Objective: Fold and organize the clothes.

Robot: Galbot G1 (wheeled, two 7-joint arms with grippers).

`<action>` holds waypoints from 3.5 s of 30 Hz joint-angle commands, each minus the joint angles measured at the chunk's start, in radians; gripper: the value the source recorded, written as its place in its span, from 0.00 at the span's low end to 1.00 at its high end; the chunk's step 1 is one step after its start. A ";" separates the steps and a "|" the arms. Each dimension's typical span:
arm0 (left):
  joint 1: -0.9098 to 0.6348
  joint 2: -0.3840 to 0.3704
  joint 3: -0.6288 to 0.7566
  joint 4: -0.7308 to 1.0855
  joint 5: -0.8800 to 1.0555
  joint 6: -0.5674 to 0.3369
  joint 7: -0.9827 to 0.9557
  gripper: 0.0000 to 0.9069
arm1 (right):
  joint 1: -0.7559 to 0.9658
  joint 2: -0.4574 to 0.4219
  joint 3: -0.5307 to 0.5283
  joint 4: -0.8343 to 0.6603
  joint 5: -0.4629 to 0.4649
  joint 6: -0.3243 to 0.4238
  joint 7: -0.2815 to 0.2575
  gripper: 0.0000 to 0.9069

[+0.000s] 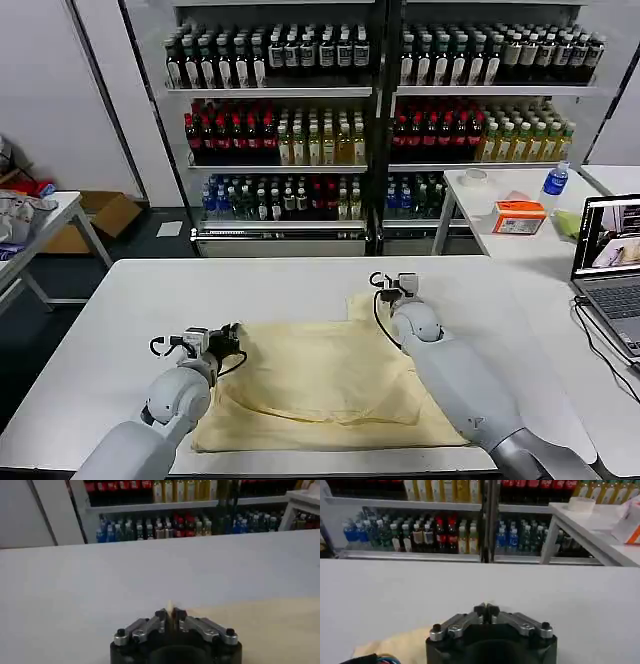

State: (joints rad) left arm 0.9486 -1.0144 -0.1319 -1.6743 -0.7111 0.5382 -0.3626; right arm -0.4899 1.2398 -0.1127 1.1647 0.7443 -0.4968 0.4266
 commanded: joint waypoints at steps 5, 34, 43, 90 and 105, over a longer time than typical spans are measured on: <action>0.033 0.025 -0.033 -0.085 -0.004 -0.036 0.009 0.01 | -0.044 -0.049 0.022 0.188 0.002 0.113 -0.007 0.00; 0.279 0.105 -0.220 -0.338 -0.025 -0.044 0.045 0.01 | -0.509 -0.366 0.324 0.749 0.063 0.095 -0.013 0.00; 0.412 0.109 -0.258 -0.441 0.003 -0.043 0.066 0.01 | -0.707 -0.407 0.407 0.905 0.055 0.088 -0.024 0.00; 0.642 0.055 -0.269 -0.450 0.227 -0.056 0.116 0.12 | -1.098 -0.390 0.536 1.006 -0.053 0.024 -0.049 0.00; 0.595 0.021 -0.256 -0.401 0.227 -0.060 0.105 1.00 | -1.109 -0.366 0.520 1.019 -0.131 0.023 -0.084 1.00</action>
State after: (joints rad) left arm 1.5531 -0.9862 -0.3939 -2.0945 -0.4926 0.4791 -0.2581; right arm -1.5827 0.8679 0.4110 2.1799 0.6591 -0.4834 0.3552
